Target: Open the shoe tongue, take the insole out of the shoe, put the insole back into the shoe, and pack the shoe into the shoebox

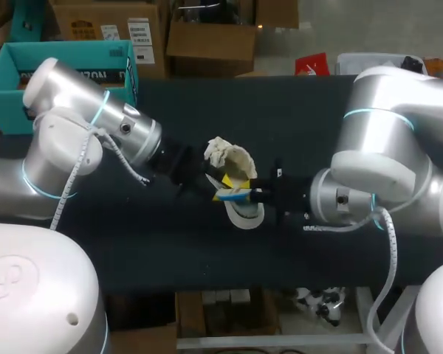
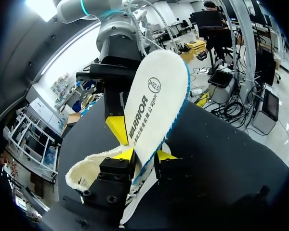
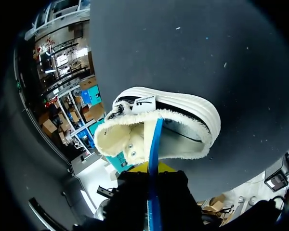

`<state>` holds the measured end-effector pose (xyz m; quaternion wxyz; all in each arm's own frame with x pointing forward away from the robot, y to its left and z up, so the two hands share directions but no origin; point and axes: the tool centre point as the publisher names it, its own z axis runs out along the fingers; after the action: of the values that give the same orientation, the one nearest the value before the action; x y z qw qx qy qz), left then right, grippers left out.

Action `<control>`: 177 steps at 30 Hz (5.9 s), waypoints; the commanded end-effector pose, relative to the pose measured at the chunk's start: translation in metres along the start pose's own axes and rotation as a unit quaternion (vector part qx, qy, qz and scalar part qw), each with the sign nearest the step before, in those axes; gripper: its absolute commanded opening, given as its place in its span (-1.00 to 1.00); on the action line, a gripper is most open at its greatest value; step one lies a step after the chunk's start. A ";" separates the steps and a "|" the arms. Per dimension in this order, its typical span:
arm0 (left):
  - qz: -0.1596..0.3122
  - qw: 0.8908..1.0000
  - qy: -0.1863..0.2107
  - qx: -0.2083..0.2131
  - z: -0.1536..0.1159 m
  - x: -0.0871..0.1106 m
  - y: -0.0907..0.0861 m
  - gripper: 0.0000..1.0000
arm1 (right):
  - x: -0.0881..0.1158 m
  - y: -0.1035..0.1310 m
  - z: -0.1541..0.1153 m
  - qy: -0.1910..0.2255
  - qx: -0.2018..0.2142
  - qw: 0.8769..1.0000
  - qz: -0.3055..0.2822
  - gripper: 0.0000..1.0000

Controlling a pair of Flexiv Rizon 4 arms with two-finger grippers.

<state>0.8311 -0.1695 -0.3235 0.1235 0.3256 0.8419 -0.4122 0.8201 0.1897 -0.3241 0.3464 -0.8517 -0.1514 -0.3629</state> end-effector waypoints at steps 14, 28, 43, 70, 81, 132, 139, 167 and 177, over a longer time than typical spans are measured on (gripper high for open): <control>-0.014 0.999 -0.013 -0.041 0.007 0.008 0.002 -1.00 | -0.003 0.016 0.017 -0.050 0.004 0.999 0.004 -1.00; -0.047 0.997 -0.021 -0.062 0.018 0.000 0.030 -1.00 | -0.003 0.029 0.027 -0.051 -0.030 0.998 0.015 -1.00; -0.049 0.997 -0.031 -0.044 0.011 0.001 0.028 -0.42 | -0.006 0.042 0.029 -0.045 -0.034 0.998 0.035 -1.00; -0.020 0.997 -0.063 -0.027 0.010 0.007 0.005 -0.36 | -0.006 0.042 0.029 -0.043 -0.038 0.998 0.041 -1.00; -0.024 0.996 -0.086 -0.019 0.006 0.002 0.007 -1.00 | -0.007 0.038 0.025 -0.043 -0.039 0.997 0.042 -1.00; -0.048 0.993 -0.092 -0.051 0.018 -0.008 0.024 -0.73 | -0.010 0.036 0.019 -0.034 -0.052 0.998 0.026 -1.00; -0.058 0.993 -0.092 -0.043 0.016 -0.004 0.027 -0.41 | -0.009 0.036 0.020 -0.033 -0.051 0.998 0.021 -1.00; -0.051 0.990 -0.114 -0.061 0.027 0.002 -0.005 -1.00 | -0.006 0.054 0.008 -0.049 -0.037 0.998 -0.019 -1.00; -0.065 0.988 -0.116 -0.078 0.030 0.004 0.000 -0.91 | -0.002 0.062 0.009 -0.052 -0.039 0.998 -0.026 -1.00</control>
<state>0.8326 -0.1922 -0.3427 0.2163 0.2121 0.8692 -0.3907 0.8427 0.1600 -0.3601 0.2828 -0.8793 -0.1688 -0.3441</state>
